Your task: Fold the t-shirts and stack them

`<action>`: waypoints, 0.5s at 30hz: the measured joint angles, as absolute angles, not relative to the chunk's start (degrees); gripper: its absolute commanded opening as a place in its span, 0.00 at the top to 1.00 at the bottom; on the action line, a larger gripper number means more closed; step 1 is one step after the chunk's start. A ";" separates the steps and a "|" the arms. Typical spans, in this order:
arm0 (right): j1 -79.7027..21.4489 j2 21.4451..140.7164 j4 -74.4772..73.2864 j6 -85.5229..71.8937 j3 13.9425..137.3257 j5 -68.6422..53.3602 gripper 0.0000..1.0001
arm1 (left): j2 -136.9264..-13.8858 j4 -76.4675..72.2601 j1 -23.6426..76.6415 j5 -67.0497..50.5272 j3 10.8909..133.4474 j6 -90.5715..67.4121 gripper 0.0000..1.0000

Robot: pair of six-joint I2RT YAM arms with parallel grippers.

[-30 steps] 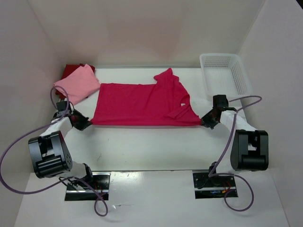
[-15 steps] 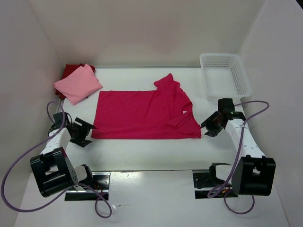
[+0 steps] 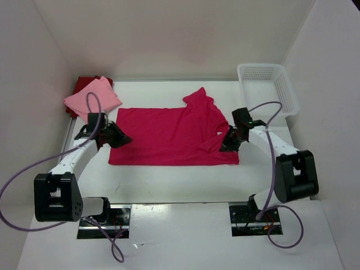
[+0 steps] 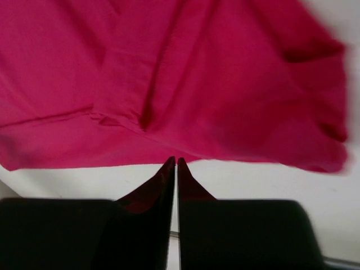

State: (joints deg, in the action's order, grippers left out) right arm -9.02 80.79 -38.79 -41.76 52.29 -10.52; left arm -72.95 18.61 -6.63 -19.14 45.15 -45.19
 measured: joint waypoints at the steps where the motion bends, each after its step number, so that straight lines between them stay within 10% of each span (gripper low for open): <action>1: -10.81 82.81 -37.52 -41.74 52.53 -10.83 0.81 | -73.84 18.09 -3.29 -18.72 45.30 -45.28 0.84; 8: -17.26 91.98 -28.97 -42.61 54.41 -11.92 0.60 | -78.63 13.61 11.77 -16.84 45.21 -47.72 0.80; 15: -18.20 93.03 -25.85 -43.27 54.43 -11.81 0.65 | -79.42 10.55 14.46 -15.29 41.25 -49.84 0.79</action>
